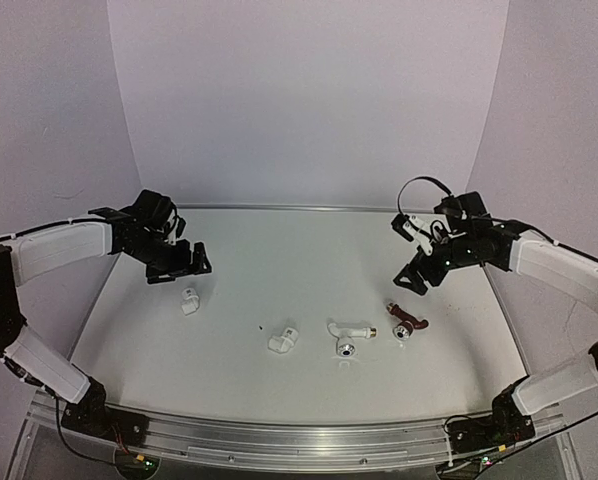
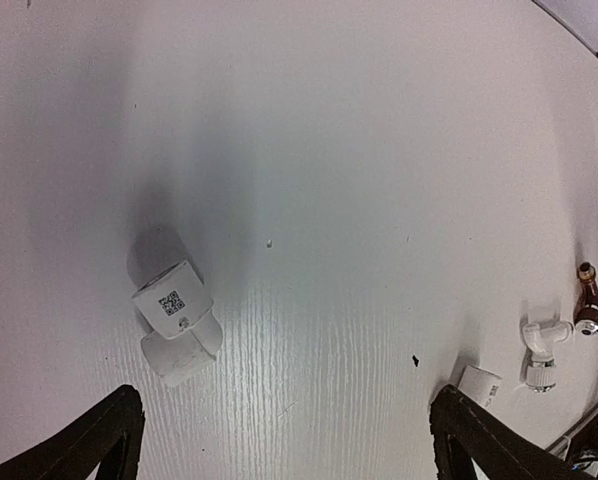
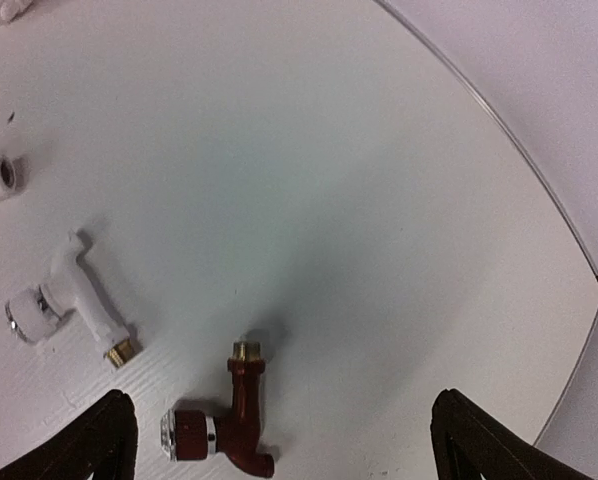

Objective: Install the water faucets

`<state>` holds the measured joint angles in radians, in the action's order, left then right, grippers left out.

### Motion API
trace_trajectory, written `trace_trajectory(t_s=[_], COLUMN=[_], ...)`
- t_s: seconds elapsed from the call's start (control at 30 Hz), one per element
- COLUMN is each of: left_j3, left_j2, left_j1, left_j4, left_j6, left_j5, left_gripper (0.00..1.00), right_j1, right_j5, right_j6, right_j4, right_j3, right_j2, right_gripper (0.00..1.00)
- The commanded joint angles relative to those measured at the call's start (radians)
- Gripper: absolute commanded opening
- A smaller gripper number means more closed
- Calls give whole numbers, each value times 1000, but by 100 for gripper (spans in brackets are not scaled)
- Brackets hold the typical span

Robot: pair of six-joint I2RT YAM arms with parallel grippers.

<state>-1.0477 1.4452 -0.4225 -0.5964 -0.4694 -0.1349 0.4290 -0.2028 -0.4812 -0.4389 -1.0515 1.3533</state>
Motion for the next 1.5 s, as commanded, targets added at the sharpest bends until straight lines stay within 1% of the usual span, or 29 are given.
trace_trajectory(t_s=[0.0, 0.13, 0.27, 0.33, 0.43, 0.5, 0.57, 0.73, 0.87, 0.97, 1.0, 1.27, 1.37, 1.47], left_j3=[-64, -61, -61, -64, -66, -62, -57, -32, -20, -20, -20, -17, -6, -3], left_j2=[28, 24, 32, 35, 25, 12, -3, -44, -62, -73, -75, -105, -119, -126], left_j1=[-11, -12, -13, -14, -16, -19, -20, -25, -27, -28, -28, -29, -29, -29], left_j4=[5, 33, 87, 101, 108, 113, 112, 110, 106, 104, 104, 98, 101, 106], left_j6=[-7, -16, -18, -18, -20, -19, -21, -36, -43, -49, -51, -60, -65, -73], left_j5=[-15, -39, -105, -128, -144, -153, -155, -166, -163, -166, -165, -167, -167, -166], left_gripper=[100, 100, 100, 100, 100, 100, 100, 100, 100, 100, 100, 100, 100, 100], right_j1=[4, 5, 18, 41, 63, 85, 104, 185, 252, 302, 306, 317, 317, 317], right_j5=[4, 8, -112, -170, -198, -208, -208, -181, -118, -42, -35, 14, 36, 40], right_j6=[-241, -310, -347, -363, -375, -383, -390, -365, -372, -391, -393, -436, -453, -436], right_j4=[-89, -152, -163, -139, -107, -87, -76, -63, -64, -85, -88, -136, -139, -139], right_j3=[116, 143, 151, 147, 122, 101, 78, -14, -36, -64, -70, -127, -130, -142], right_j2=[-109, -116, -113, -95, -22, 40, 105, 259, 316, 385, 396, 497, 520, 531], right_gripper=[98, 98, 98, 98, 92, 85, 81, 73, 69, 64, 63, 50, 40, 28])
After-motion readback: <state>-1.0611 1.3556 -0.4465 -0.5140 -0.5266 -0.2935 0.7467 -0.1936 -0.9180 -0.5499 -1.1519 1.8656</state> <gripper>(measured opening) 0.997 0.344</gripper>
